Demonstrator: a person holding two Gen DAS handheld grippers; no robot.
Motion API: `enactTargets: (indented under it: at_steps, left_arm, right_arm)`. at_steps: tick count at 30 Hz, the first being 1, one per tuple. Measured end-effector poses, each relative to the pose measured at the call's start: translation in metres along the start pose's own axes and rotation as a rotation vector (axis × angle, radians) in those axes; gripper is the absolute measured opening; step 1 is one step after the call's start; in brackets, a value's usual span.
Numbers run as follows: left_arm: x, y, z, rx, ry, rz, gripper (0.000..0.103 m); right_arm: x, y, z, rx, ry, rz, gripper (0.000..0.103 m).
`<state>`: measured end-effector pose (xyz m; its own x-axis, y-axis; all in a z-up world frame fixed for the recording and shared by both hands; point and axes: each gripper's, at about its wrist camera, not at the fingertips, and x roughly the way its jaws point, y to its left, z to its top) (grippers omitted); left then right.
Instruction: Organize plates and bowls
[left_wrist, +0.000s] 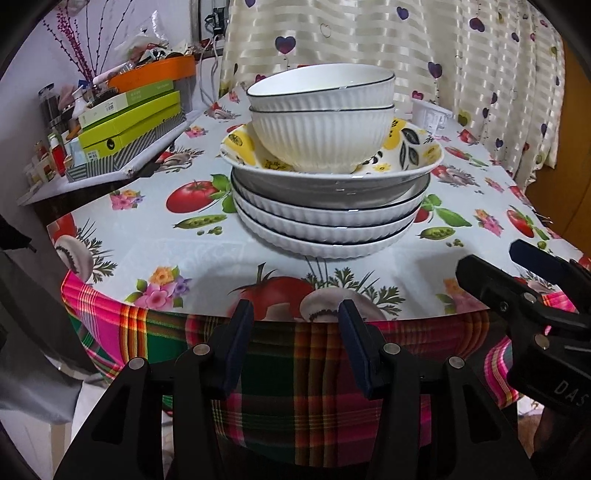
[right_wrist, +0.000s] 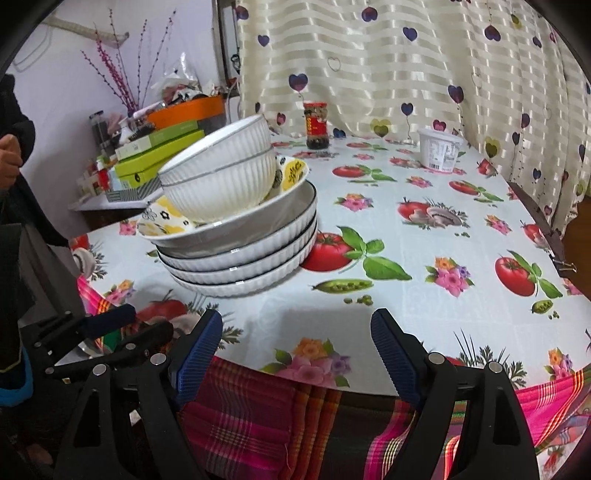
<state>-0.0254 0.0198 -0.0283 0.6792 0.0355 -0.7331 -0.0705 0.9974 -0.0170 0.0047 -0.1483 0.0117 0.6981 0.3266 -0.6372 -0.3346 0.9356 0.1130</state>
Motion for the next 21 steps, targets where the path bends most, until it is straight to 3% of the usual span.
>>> enactTargets:
  at_steps: [21]
  left_arm:
    - [0.011,0.002,-0.003,-0.030,0.054,-0.010,0.049]
  right_arm:
    - [0.015,-0.001,-0.009,0.024,0.061,-0.005,0.084]
